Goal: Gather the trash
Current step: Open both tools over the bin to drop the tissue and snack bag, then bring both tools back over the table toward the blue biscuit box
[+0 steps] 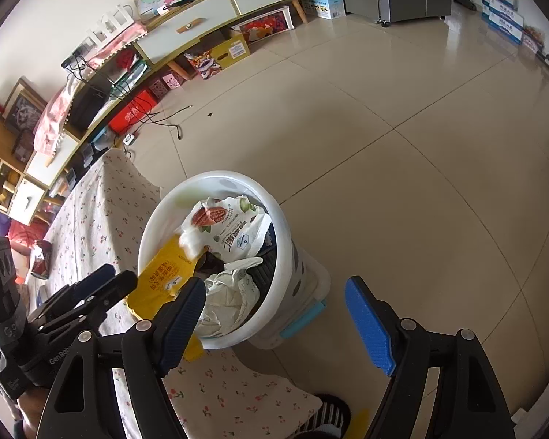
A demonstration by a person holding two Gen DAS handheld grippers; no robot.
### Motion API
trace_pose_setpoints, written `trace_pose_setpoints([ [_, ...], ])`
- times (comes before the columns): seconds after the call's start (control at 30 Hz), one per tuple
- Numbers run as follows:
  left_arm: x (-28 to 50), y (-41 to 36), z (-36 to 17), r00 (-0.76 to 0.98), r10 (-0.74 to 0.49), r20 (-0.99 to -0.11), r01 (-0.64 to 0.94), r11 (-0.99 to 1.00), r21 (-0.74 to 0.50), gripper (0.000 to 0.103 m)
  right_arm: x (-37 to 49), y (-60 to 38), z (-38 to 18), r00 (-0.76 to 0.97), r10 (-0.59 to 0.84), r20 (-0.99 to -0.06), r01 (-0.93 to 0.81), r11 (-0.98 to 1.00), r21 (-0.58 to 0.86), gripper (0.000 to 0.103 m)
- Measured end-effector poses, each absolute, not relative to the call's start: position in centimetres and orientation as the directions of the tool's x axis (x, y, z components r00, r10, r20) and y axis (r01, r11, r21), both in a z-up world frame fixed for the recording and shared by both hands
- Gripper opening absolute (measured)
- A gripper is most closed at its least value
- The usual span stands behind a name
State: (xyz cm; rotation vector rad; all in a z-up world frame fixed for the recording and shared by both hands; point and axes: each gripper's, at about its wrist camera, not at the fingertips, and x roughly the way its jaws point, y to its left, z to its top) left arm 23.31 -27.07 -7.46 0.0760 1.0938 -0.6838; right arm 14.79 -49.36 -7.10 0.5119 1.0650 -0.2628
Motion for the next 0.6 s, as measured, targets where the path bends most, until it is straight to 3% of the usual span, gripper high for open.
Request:
trace_pose_setpoints([
  [0.2, 22.7, -23.2, -6.7, 0.327, -0.451, -0.831, 0.503, 0.827, -0.251, 0.076, 14.6, -48.5, -6.4, 0.476, 0.033, -0.879, 0.432, 0.861, 0.267, 0.080],
  [0.6, 21.3, -14.1, -5.8, 0.400, -0.366, -0.840, 0.382, 0.900, -0.210, 0.084, 14.6, -43.2, -4.0, 0.500, 0.034, -0.865, 0.342, 0.910, 0.234, 0.082],
])
